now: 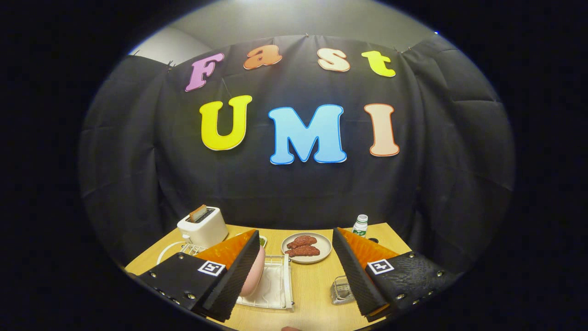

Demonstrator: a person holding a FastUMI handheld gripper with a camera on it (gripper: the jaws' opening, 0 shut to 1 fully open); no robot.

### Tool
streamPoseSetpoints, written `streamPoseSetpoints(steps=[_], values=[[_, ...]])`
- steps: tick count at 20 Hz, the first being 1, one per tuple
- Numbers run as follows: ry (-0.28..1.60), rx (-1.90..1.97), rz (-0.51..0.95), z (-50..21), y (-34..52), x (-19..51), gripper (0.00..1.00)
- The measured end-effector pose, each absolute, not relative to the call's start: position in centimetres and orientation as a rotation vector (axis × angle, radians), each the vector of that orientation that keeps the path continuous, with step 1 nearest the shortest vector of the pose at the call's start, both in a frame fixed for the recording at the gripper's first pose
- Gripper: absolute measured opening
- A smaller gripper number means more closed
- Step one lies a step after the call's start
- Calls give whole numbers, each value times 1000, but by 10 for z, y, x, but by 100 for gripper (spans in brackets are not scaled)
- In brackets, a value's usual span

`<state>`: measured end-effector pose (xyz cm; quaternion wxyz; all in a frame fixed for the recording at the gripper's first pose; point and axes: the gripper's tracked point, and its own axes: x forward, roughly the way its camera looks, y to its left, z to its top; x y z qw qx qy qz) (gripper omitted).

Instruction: Take the plate from the dish rack, then take the spoon from the basket and place it into the plate.

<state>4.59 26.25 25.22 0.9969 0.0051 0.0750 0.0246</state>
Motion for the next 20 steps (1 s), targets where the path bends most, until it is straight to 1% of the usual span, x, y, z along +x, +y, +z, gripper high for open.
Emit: streamPoseSetpoints(steps=[5,9,12,13,14,16,18,19,20], values=[[227,-34,47,222,294,67,97],[323,-75,30,188,316,86,96],[391,-111,0,162,328,99,85],[408,-118,3,154,334,103,84],[422,-138,-21,149,333,108,84],[453,-155,-67,136,331,113,80],[489,-163,-114,125,327,119,80],[505,-169,-138,119,323,119,75],[530,-175,-164,113,323,121,60]])
